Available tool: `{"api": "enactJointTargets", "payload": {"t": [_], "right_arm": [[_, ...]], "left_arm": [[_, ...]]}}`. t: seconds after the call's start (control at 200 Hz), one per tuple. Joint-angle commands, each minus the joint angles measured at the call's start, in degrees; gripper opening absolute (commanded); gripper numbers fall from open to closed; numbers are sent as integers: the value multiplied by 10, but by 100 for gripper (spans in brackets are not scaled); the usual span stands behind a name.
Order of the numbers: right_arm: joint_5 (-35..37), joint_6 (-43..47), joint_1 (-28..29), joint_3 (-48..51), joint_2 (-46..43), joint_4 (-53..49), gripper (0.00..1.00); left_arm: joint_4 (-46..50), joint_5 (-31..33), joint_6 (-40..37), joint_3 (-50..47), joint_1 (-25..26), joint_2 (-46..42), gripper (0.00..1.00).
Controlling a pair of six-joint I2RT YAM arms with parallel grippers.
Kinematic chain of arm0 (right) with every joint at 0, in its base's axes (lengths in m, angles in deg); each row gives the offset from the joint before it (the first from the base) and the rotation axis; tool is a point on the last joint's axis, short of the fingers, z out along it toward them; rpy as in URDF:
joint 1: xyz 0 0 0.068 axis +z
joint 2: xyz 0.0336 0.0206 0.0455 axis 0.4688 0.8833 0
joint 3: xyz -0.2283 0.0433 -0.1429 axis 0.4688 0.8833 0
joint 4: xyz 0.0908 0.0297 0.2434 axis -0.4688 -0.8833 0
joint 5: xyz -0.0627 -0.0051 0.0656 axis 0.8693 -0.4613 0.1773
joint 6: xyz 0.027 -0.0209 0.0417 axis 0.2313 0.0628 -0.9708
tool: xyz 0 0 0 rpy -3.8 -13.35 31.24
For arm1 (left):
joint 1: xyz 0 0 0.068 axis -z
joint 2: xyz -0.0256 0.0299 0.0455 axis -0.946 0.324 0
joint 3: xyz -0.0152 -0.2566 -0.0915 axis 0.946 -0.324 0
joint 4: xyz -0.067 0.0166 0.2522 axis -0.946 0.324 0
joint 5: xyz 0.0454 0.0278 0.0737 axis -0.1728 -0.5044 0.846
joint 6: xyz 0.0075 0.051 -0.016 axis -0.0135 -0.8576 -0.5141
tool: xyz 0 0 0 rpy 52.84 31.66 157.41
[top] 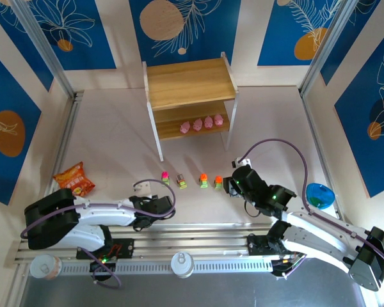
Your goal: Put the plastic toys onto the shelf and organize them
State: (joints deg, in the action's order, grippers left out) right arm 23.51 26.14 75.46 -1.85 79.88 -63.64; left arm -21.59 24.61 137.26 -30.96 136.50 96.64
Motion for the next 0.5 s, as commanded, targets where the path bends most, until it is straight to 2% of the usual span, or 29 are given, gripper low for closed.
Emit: {"api": "enactJointTargets", "payload": {"t": [0.0,0.495], "right_arm": [[-2,4,3,-2,-1,7,41],[-2,4,3,-2,-1,6,40]], "left_arm": [[2,-4,-6,-4,-8,8,46],[4,0,-8,-5,-8,7,39]]}}
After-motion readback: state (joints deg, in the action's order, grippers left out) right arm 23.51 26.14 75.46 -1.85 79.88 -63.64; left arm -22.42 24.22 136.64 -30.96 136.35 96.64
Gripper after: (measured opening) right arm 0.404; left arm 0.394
